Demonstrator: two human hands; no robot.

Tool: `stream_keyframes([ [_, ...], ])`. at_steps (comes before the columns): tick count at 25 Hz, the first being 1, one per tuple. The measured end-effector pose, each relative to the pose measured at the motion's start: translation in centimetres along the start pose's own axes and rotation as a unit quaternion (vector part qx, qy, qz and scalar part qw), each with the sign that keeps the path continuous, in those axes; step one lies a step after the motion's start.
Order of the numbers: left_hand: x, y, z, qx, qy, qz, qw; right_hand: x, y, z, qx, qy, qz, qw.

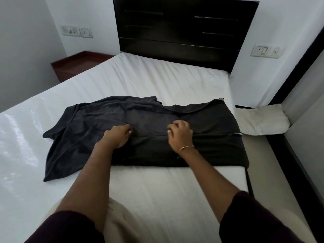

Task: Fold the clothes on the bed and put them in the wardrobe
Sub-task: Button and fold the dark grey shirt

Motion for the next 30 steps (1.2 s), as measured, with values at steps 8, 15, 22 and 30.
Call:
stream_keyframes([
  [8, -3.2, -15.9, 2.7, -0.238, -0.013, -0.078, 0.968, 7.1, -18.2, 4.3, -0.091, -0.072, -0.108, 0.987],
  [15, -5.9, -17.8, 5.7, -0.369, 0.07, 0.007, 0.927, 10.2, -19.8, 1.3, -0.006, -0.356, -0.05, 0.933],
  [22, -11.6, -15.5, 7.5, -0.35, 0.282, 0.102, 0.887, 7.5, -21.9, -2.8, 0.062, -0.38, -0.252, 0.888],
  [30, -4.7, -20.3, 6.6, -0.358, -0.022, 0.054, 0.932, 10.0, -20.6, -3.2, 0.073, -0.243, -0.206, 0.945],
])
Point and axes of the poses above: each hand's wrist, its own z-axis away from the middle knuckle, its own x-axis out of the palm, y = z × x, the point moved 10 cm from there along -z, towards the middle knuckle, and after that the axes turned 7 degrees about y, right-handed, at the moved point
